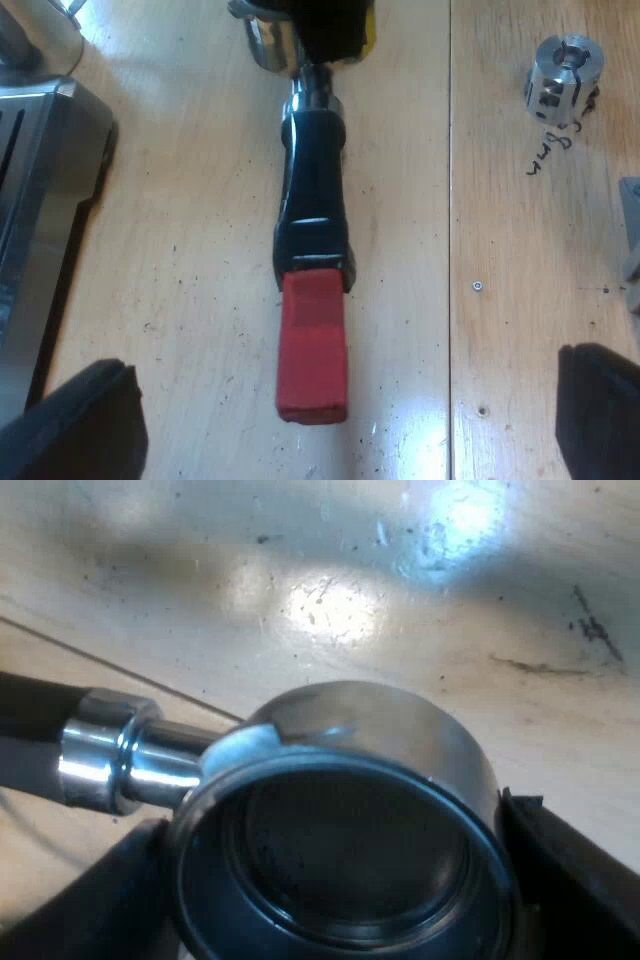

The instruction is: Put the handle in the coffee machine

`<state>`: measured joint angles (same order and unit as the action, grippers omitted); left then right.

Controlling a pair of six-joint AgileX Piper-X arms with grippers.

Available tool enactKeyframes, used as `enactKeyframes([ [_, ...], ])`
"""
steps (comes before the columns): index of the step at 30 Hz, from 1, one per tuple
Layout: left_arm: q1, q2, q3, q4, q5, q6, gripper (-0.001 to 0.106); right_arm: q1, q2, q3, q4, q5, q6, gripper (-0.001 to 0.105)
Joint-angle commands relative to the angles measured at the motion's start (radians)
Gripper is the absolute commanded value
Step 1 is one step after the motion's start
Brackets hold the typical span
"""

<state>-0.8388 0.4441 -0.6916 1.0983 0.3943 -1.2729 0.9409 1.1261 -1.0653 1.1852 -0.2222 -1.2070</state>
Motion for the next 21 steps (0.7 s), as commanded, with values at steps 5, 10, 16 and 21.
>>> enactKeyframes([
  [5,-0.005,0.000,-0.006,-0.012,0.008,-0.001,0.084,0.001,-0.009,-0.021,-0.030,0.019,0.025,0.000],
  [10,-0.005,0.000,0.004,-0.019,0.133,-0.012,0.084,0.001,-0.009,-0.023,-0.030,0.024,0.063,0.000],
  [16,-0.005,0.000,0.024,-0.019,0.143,-0.051,0.084,0.001,-0.009,-0.023,-0.030,0.024,0.066,0.000],
  [21,-0.005,0.004,0.025,-0.038,0.062,-0.052,0.084,0.001,-0.009,-0.023,-0.030,0.024,0.066,0.000],
])
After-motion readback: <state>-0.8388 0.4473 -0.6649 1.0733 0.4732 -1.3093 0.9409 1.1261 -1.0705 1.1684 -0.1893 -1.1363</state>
